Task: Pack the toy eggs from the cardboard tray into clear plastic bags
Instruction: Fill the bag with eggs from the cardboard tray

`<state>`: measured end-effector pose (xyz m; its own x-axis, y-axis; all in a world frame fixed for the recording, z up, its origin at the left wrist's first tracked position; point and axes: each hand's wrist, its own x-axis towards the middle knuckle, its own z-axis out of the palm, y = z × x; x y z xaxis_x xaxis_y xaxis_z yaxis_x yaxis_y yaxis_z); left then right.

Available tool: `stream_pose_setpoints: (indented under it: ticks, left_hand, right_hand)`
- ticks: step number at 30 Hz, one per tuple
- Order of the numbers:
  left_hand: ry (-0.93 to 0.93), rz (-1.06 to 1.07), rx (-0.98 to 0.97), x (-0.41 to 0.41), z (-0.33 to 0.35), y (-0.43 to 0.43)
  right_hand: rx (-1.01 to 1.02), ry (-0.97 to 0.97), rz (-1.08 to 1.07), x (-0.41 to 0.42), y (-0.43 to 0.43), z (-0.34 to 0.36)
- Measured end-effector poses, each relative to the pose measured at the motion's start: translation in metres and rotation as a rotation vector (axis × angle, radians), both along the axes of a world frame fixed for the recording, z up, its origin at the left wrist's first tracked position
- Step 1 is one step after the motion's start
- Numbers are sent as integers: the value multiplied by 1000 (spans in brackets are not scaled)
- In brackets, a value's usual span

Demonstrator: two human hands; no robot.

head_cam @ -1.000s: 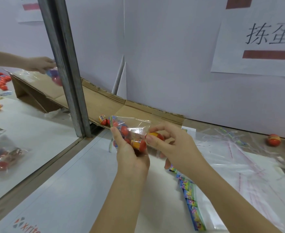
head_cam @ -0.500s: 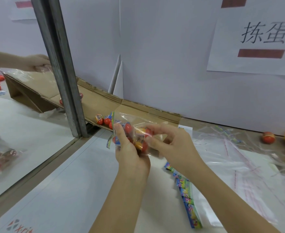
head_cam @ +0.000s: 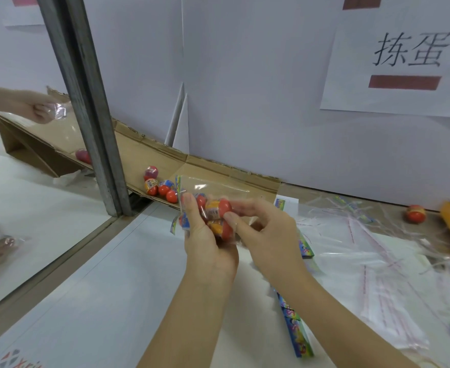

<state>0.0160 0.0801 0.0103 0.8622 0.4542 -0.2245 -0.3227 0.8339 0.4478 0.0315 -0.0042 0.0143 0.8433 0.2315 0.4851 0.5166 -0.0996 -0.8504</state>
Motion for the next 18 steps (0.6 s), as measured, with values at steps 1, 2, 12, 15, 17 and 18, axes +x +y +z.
stream_pose_setpoints:
  ticks: [1,2,12,15,17,18]
  left_hand:
    - [2,-2,-5,1,0,1]
    - [2,-5,-6,1,0,1]
    - [54,13,-140,1,6,9]
    - [103,-106,-123,-1,12,8]
    - [131,-184,-115,-2,18,6]
    - [144,-221,-114,-3,20,5]
  right_hand:
    - [-2,-9,3,0,1,0]
    - [-15,-35,0,0,1,-1]
    - [196,55,-150,26,-20,6]
    - [-224,-51,-2,42,-46,14]
    - [-389,-88,82,49,-62,20]
    - [-411,-68,124,51,-69,23]
